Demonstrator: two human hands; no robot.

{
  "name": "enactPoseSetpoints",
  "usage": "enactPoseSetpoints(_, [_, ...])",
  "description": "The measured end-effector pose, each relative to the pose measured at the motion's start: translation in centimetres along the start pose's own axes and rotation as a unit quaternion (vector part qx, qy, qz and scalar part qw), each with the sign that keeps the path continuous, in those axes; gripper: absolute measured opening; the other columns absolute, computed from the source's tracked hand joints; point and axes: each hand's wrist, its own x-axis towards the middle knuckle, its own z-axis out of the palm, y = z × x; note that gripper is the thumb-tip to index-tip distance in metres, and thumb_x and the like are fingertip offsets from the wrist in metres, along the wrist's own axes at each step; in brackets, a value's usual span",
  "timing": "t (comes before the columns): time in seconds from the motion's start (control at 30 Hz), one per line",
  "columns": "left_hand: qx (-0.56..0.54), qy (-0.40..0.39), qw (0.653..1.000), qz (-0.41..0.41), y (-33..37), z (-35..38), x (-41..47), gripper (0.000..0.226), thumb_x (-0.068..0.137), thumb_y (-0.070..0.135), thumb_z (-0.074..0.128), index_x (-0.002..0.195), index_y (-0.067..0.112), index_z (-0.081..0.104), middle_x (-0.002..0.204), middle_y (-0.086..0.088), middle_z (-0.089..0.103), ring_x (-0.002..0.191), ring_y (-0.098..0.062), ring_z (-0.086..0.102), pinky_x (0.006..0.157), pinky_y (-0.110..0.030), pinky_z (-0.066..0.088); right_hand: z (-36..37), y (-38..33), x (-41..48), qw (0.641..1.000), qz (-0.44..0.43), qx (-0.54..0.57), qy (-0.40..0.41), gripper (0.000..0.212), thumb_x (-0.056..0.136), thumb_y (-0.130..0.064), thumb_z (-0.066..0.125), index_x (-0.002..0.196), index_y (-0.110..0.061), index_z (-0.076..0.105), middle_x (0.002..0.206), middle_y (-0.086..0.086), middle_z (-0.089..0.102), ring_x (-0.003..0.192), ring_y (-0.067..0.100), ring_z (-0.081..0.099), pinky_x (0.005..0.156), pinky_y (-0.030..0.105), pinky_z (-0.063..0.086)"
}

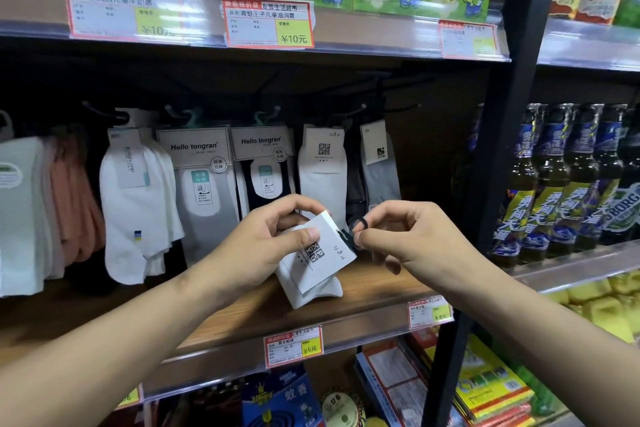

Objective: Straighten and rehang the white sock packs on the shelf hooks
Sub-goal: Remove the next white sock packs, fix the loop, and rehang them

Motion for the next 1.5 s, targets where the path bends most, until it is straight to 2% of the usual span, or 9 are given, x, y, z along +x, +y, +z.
enactPoseSetpoints(0.1, [0.010, -0.009, 1.000, 0.002, -0.1, -0.1, -0.1, 0.021, 0.090, 0.003, 0.062, 0.110, 0.011, 0.065, 0.103, -0.024, 0.069, 0.089, -0.016, 0.064, 0.083, -0.023, 0.047, -0.1, -0.1, 0.1, 1.000, 0.006, -0.018, -0.013, 0.013, 0.080, -0.010, 0.078, 0.070, -0.017, 0.076, 0.053, -0.002, 0.065, 0.057, 0.020, 0.053, 0.047, 0.029, 0.039])
enactPoseSetpoints(0.27, [0.023, -0.025, 0.999, 0.004, -0.2, -0.2, -0.2, 0.022, 0.088, 0.010, 0.063, 0.110, 0.013, 0.065, 0.105, -0.022, 0.070, 0.093, -0.018, 0.065, 0.085, -0.026, 0.047, 0.1, -0.4, 0.2, 0.998, -0.009, -0.051, -0.025, 0.010, 0.082, -0.011, 0.078, 0.074, -0.016, 0.075, 0.050, -0.008, 0.066, 0.050, 0.003, 0.056, 0.047, 0.015, 0.042])
enactPoseSetpoints(0.47, [0.014, -0.020, 1.000, -0.005, -0.3, -0.1, -0.3, 0.022, 0.087, 0.011, 0.064, 0.110, 0.013, 0.065, 0.101, -0.021, 0.070, 0.089, -0.017, 0.065, 0.081, -0.024, 0.048, 0.8, 0.2, 0.1, 1.000, -0.027, -0.005, 0.012, 0.002, 0.082, -0.006, 0.078, 0.080, -0.007, 0.077, 0.055, -0.005, 0.070, 0.049, 0.000, 0.062, 0.045, 0.011, 0.042])
enactPoseSetpoints(0.73, [0.000, 0.004, 1.000, -0.020, -0.3, 0.2, -0.4, 0.019, 0.091, 0.010, 0.062, 0.108, 0.015, 0.066, 0.089, -0.005, 0.071, 0.084, -0.012, 0.065, 0.078, -0.020, 0.047, 0.9, 0.2, 0.1, 1.000, -0.014, 0.014, 0.022, 0.004, 0.084, -0.004, 0.076, 0.081, -0.006, 0.077, 0.054, -0.007, 0.070, 0.047, 0.000, 0.061, 0.044, 0.009, 0.041])
enactPoseSetpoints(0.83, [-0.008, 0.004, 1.000, -0.019, -0.2, 0.4, -0.5, 0.019, 0.091, 0.010, 0.062, 0.108, 0.016, 0.066, 0.085, -0.002, 0.071, 0.083, -0.012, 0.065, 0.076, -0.017, 0.048, 0.7, -0.1, 0.3, 1.000, -0.009, -0.019, 0.023, 0.005, 0.083, -0.010, 0.077, 0.078, -0.011, 0.078, 0.055, -0.003, 0.070, 0.048, 0.004, 0.059, 0.045, 0.013, 0.042])
enactPoseSetpoints(0.93, [-0.003, 0.013, 1.000, -0.015, 0.0, 0.5, -0.5, 0.019, 0.091, 0.009, 0.062, 0.108, 0.016, 0.066, 0.088, -0.005, 0.072, 0.085, -0.013, 0.066, 0.080, -0.022, 0.048, 0.4, -0.2, 0.5, 0.997, -0.017, -0.076, 0.025, 0.004, 0.082, -0.016, 0.078, 0.077, -0.016, 0.078, 0.056, -0.003, 0.070, 0.049, 0.005, 0.059, 0.048, 0.016, 0.042])
enactPoseSetpoints(1.07, [0.001, 0.028, 1.000, -0.011, 0.0, 0.8, -0.5, 0.018, 0.091, 0.009, 0.062, 0.106, 0.018, 0.067, 0.096, -0.012, 0.074, 0.086, -0.013, 0.066, 0.083, -0.024, 0.047, 0.3, -0.2, 0.3, 0.992, -0.037, -0.117, 0.032, 0.008, 0.083, -0.017, 0.078, 0.075, -0.020, 0.077, 0.053, -0.009, 0.070, 0.047, 0.000, 0.059, 0.047, 0.011, 0.041])
enactPoseSetpoints(1.27, [-0.031, 0.059, 0.998, -0.010, -0.3, 1.0, -0.4, 0.020, 0.090, 0.006, 0.063, 0.106, 0.016, 0.067, 0.097, -0.014, 0.074, 0.085, -0.016, 0.067, 0.082, -0.029, 0.049, 0.5, 0.1, 0.6, 0.992, -0.022, -0.122, 0.030, 0.005, 0.084, -0.020, 0.077, 0.079, -0.019, 0.079, 0.055, -0.014, 0.070, 0.051, -0.004, 0.061, 0.051, 0.013, 0.043])
enactPoseSetpoints(1.5, [-0.043, 0.071, 0.997, -0.005, -0.3, 1.2, -0.5, 0.020, 0.089, 0.005, 0.063, 0.105, 0.016, 0.068, 0.098, -0.013, 0.075, 0.085, -0.017, 0.068, 0.081, -0.029, 0.050, 0.1, -0.2, 0.6, 0.991, -0.025, -0.130, 0.026, 0.004, 0.084, -0.020, 0.077, 0.081, -0.021, 0.079, 0.068, -0.007, 0.076, 0.058, -0.003, 0.066, 0.054, 0.013, 0.046])
